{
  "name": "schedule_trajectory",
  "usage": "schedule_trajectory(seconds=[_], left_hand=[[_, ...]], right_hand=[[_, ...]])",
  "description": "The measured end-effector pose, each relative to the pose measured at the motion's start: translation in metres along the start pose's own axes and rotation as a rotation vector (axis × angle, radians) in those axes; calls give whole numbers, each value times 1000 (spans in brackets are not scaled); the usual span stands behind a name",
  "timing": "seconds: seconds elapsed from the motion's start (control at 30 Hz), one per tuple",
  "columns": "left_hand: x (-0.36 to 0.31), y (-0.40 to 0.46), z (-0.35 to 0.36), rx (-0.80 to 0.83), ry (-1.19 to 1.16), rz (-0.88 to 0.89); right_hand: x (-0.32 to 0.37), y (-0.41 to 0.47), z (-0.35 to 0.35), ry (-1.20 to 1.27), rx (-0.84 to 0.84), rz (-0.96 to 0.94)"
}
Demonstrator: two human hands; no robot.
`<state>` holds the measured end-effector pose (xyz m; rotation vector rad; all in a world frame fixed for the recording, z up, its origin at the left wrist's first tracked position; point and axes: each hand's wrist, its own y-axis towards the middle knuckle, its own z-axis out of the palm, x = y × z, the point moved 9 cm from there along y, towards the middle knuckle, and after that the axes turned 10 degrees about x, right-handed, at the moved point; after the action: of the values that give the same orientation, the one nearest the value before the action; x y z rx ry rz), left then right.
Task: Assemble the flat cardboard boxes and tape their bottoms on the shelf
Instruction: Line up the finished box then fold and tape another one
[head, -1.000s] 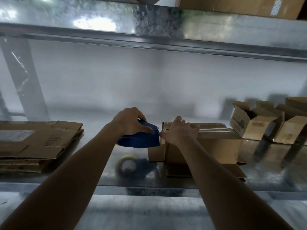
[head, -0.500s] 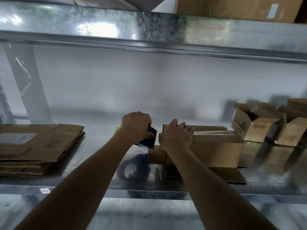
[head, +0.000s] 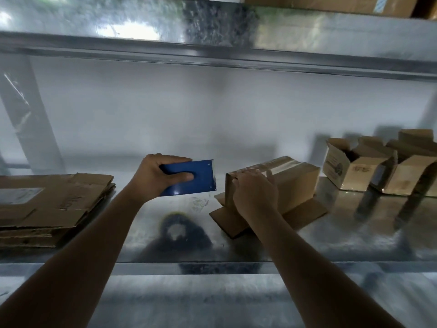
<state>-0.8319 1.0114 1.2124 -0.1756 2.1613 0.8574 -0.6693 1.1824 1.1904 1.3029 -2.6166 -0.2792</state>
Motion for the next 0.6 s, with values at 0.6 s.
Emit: schedule_trajectory(seconds=[0.6], left_hand=[[-45,-18,21,88,-337,74]], right_hand=[[-54,-55,-11,94,-82,-437]])
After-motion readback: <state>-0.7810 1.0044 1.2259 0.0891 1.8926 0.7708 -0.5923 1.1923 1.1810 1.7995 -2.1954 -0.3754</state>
